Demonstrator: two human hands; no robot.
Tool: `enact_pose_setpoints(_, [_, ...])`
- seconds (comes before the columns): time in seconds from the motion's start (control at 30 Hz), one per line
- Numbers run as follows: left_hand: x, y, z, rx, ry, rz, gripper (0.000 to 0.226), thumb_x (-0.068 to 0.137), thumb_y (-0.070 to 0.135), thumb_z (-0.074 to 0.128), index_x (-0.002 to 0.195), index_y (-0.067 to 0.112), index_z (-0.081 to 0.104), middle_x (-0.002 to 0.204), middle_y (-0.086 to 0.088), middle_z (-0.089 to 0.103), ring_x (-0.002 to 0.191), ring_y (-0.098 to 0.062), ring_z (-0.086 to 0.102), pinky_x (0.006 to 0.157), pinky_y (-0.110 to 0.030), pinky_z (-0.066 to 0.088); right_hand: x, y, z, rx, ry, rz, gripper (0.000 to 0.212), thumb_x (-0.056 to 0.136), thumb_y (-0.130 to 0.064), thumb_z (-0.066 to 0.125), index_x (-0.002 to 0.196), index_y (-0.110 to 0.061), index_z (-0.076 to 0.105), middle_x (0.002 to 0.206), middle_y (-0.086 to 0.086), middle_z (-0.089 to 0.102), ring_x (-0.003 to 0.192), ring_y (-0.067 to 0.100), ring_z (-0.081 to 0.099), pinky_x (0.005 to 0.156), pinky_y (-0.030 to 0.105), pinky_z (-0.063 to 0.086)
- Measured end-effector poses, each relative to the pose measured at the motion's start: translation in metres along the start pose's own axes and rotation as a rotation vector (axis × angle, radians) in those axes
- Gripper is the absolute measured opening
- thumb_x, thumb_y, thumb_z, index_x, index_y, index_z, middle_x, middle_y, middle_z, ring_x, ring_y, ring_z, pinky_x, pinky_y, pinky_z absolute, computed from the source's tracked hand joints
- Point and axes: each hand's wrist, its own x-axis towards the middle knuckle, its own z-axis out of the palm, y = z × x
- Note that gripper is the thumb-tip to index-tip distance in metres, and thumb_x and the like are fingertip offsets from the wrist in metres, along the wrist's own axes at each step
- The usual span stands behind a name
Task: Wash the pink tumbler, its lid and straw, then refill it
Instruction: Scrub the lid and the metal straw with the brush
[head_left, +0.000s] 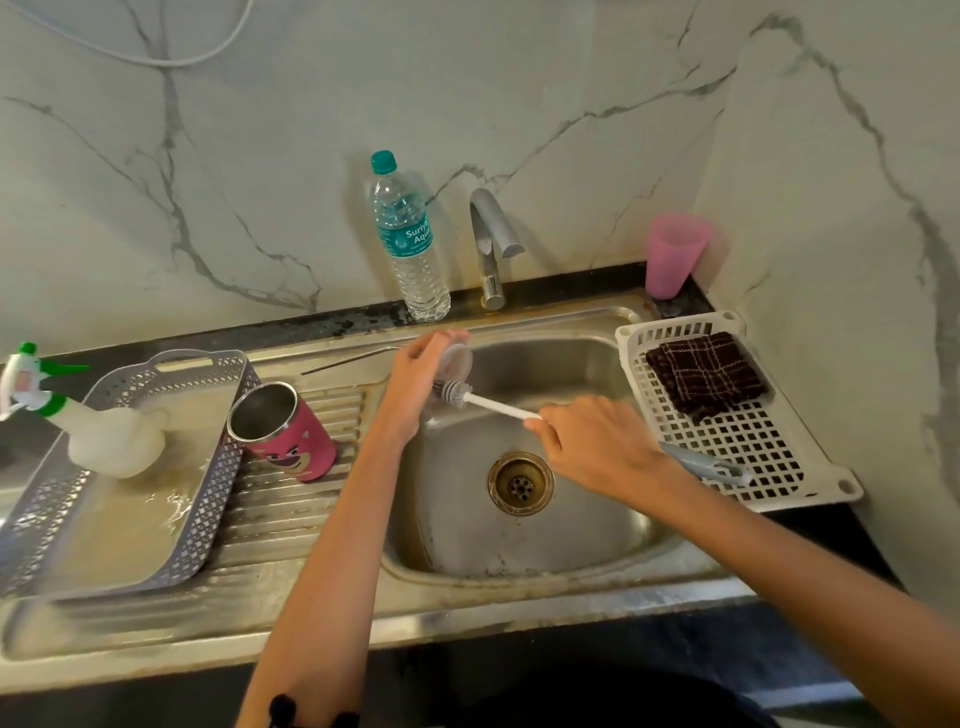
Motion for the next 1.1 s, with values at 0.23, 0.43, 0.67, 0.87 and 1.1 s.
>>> enact_pose_setpoints(0.23, [0.0,0.004,-0.004,-0.178,-0.035,0.002,0.029,0.101,0.036,0.046,0.112,0.02,0.068,0.118,-0.003,0.059,0.109,-0.022,0.054,0.076,-0.039,0.057,0.017,0.012,-0.018,0.321,-0.063,0.155,0.038,0.101,-0.048,0.033,0.095,-0.027,0.064,0.062,-0.005,0.057,0.053,0.012,0.054,0.053,0.028,0.044])
enact_pose_setpoints(0.43, [0.003,-0.001,0.008,-0.059,0.069,0.111,0.024,0.096,0.037,0.056,0.111,0.026,0.071,0.114,0.003,0.065,0.104,-0.016,0.058,0.079,-0.028,0.049,-0.003,-0.002,0.012,0.197,-0.084,0.149,0.042,0.103,-0.041,0.029,0.09,-0.018,0.061,0.06,-0.006,0.05,0.052,0.014,0.051,0.049,0.025,0.04])
enact_pose_setpoints(0.67, [0.002,-0.009,0.008,-0.192,0.067,0.037,0.031,0.1,0.036,0.049,0.118,0.018,0.068,0.119,-0.005,0.063,0.107,-0.025,0.06,0.081,-0.045,0.058,0.008,0.009,-0.019,0.178,-0.025,0.127,0.039,0.102,-0.048,0.03,0.084,-0.024,0.056,0.059,-0.004,0.052,0.051,0.013,0.05,0.052,0.03,0.045])
enact_pose_setpoints(0.87, [0.001,-0.002,0.014,-0.321,0.124,0.056,0.037,0.094,0.043,0.056,0.114,0.016,0.069,0.118,-0.002,0.061,0.112,-0.026,0.057,0.087,-0.048,0.054,-0.006,0.006,0.006,0.284,-0.095,0.2,0.041,0.103,-0.042,0.031,0.092,-0.019,0.063,0.057,-0.005,0.051,0.043,0.008,0.044,0.042,0.02,0.031])
enact_pose_setpoints(1.1, [0.0,-0.002,0.018,-0.498,0.1,-0.109,0.025,0.091,0.041,0.057,0.105,0.022,0.067,0.107,-0.006,0.057,0.097,-0.021,0.056,0.072,-0.033,0.052,-0.013,-0.008,0.006,0.377,-0.084,0.222,0.045,0.103,-0.047,0.027,0.07,-0.024,0.048,0.058,-0.003,0.052,0.051,0.012,0.046,0.052,0.029,0.034])
